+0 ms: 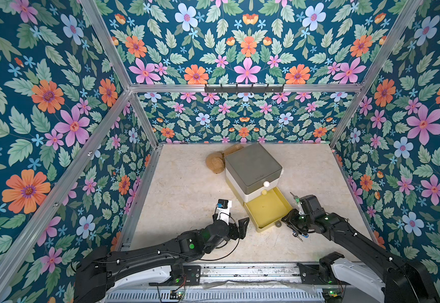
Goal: Take the keys out of the drawer
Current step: Place the key at the center of the board, then close the drawer in the storage box.
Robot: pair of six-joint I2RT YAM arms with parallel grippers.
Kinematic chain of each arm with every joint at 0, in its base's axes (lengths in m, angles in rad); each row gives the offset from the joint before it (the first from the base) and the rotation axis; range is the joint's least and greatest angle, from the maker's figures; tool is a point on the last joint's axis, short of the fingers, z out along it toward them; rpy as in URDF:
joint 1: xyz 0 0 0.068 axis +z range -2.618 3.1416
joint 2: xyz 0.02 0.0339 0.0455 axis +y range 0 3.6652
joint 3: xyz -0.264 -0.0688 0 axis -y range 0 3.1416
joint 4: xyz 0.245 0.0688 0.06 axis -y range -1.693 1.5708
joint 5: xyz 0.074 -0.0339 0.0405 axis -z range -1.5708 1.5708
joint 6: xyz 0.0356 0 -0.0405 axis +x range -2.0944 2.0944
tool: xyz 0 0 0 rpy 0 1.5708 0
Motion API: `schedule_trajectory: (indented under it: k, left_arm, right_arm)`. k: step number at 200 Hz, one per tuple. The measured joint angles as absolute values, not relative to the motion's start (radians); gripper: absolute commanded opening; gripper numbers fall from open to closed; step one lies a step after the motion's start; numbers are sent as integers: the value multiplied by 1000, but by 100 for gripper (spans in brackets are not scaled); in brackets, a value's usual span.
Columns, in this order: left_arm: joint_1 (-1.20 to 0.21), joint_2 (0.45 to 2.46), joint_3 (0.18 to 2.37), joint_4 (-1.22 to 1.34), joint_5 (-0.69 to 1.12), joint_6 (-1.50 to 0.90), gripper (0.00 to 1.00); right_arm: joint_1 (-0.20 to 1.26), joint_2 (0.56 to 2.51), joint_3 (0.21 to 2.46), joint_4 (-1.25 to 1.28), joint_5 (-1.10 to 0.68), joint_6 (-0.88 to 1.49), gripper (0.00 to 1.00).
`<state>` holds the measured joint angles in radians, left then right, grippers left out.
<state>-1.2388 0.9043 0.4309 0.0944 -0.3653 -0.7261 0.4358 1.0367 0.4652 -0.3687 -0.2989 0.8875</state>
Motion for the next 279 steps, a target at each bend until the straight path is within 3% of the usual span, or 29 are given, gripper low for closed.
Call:
schedule_trajectory:
  k: [279]
  left_arm:
    - [-1239,686,384,-115,-483,-804,99]
  right_arm:
    - [442,1527,701,3,-393,866,43]
